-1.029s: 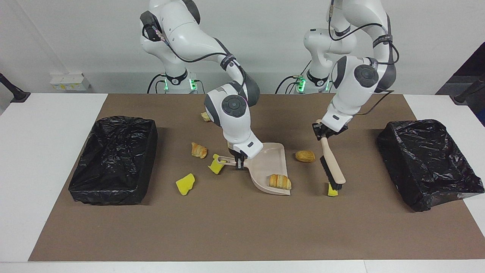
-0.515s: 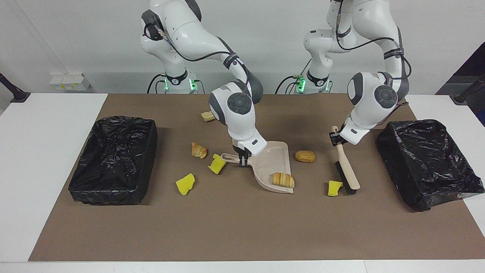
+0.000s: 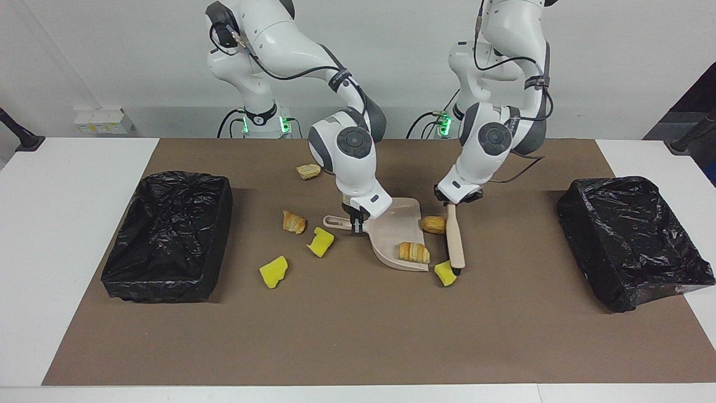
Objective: Sweep and dump trash in bin
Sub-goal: 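Sweep the bread and sponge into the dustpan with the left gripper's brush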
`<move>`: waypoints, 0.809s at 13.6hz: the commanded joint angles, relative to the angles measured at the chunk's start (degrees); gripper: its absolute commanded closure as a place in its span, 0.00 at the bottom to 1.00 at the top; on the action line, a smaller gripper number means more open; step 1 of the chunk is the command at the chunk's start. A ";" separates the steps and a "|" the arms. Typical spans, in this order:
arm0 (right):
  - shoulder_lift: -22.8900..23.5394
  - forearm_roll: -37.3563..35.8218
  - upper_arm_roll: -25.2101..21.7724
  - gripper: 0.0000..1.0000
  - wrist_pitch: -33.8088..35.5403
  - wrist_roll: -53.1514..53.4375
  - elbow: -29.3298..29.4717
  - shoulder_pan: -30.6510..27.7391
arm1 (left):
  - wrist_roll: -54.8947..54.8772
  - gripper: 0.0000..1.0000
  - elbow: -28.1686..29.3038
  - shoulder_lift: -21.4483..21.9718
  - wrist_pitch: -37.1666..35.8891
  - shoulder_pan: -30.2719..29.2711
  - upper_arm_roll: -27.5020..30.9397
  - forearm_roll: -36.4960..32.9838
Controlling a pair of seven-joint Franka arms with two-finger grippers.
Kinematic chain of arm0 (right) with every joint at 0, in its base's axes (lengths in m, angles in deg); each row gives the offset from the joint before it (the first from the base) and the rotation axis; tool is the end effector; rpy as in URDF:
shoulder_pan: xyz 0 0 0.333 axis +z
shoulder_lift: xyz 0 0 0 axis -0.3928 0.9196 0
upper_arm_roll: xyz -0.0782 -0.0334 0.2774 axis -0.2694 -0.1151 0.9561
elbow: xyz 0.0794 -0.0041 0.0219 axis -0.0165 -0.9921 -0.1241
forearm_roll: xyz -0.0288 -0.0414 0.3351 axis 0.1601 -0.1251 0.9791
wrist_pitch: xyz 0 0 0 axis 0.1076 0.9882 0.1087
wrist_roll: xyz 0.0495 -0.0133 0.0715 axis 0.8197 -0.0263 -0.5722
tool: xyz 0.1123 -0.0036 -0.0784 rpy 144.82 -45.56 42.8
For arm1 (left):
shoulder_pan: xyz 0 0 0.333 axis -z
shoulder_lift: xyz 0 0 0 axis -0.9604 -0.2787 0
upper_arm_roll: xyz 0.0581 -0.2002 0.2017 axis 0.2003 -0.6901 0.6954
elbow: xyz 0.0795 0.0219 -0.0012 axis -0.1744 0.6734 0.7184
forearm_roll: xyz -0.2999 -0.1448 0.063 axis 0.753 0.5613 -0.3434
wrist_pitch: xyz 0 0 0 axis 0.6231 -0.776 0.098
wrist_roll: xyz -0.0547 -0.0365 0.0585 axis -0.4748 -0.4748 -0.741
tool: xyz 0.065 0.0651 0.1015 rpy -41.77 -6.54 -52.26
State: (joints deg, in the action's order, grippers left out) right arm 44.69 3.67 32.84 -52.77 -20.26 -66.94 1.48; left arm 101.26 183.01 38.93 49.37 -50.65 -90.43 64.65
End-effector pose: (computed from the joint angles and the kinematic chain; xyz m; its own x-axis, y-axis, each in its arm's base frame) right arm 0.5278 0.3215 0.3245 0.0058 0.9998 0.0169 0.9990 -0.0051 -0.0443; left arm 0.4378 -0.2152 0.3211 0.9680 -0.1329 -0.2128 -0.1187 -0.9898 0.0782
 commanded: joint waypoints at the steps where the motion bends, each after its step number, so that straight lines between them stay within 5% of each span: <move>1: -1.29 -0.65 0.22 1.00 -0.91 -0.31 -2.78 -0.35 | 2.21 1.00 0.68 0.32 1.94 6.69 0.62 6.60; 6: -1.20 -0.65 0.22 1.00 -0.91 -0.93 -2.52 -0.70 | 2.13 1.00 -0.02 1.20 1.06 10.15 -1.92 14.00; 11: -1.20 -0.30 0.30 1.00 -1.96 -3.56 -2.34 -2.02 | 2.13 1.00 -1.07 6.20 -8.15 2.52 -1.05 13.48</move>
State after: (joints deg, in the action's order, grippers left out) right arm 44.46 3.35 32.77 -53.03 -22.00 -67.49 0.86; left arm 103.64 182.04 42.18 45.41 -44.79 -91.42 77.56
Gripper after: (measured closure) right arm 0.683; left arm 0.731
